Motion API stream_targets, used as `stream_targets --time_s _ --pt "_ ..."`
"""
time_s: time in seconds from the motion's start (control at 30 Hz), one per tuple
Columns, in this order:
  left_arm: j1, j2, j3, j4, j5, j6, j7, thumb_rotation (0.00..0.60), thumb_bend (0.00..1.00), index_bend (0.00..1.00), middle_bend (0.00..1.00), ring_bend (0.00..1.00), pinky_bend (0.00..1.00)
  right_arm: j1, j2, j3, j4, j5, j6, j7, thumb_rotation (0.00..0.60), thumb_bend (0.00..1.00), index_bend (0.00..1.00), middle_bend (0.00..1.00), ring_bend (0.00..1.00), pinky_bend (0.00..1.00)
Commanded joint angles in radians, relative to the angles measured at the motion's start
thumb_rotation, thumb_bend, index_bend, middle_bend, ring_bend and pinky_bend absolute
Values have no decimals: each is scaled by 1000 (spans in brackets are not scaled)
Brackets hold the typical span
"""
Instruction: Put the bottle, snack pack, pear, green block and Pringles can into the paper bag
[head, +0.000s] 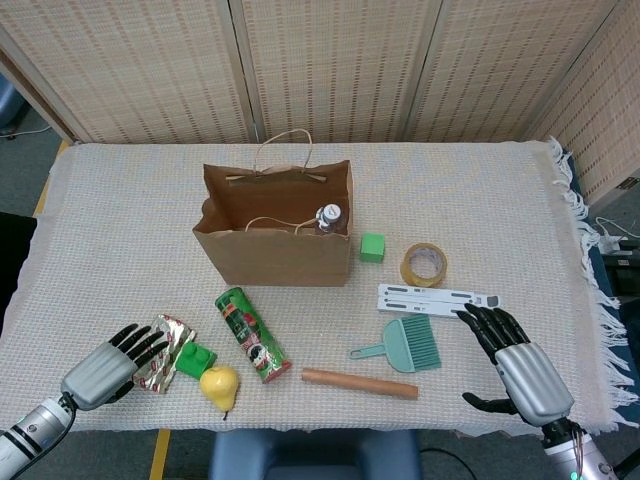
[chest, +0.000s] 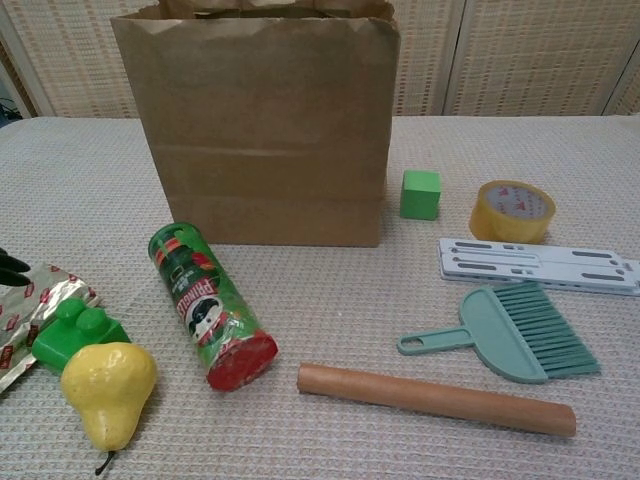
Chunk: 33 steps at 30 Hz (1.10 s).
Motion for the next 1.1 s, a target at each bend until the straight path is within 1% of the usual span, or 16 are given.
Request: stream_targets --time_s 0.03,0.3,0.53,0.93,1.1 --pt "14 -26 4 36 -23 14 -17 600 371 0 0 0 77 1 -2 -2 -1 1 -4 -6 600 3 0 0 0 0" --pt "30 -63 25 114 -44 32 -47 600 372 0 0 0 74 -6 -2 -3 -5 -6 10 -9 600 2 0 0 0 0" --pt "50 -78 35 123 -67 53 -67 600 372 0 0 0 74 -2 -6 -1 -3 6 1 -14 600 3 0 0 0 0" --pt "35 -151 34 123 -89 12 -22 600 372 0 0 0 73 -6 1 -4 -5 -10 11 -4 600 3 0 0 0 0" --pt "22 -179 26 129 -103 -9 -7 600 371 0 0 0 74 -6 0 -5 -6 -12 10 -5 600 3 0 0 0 0"
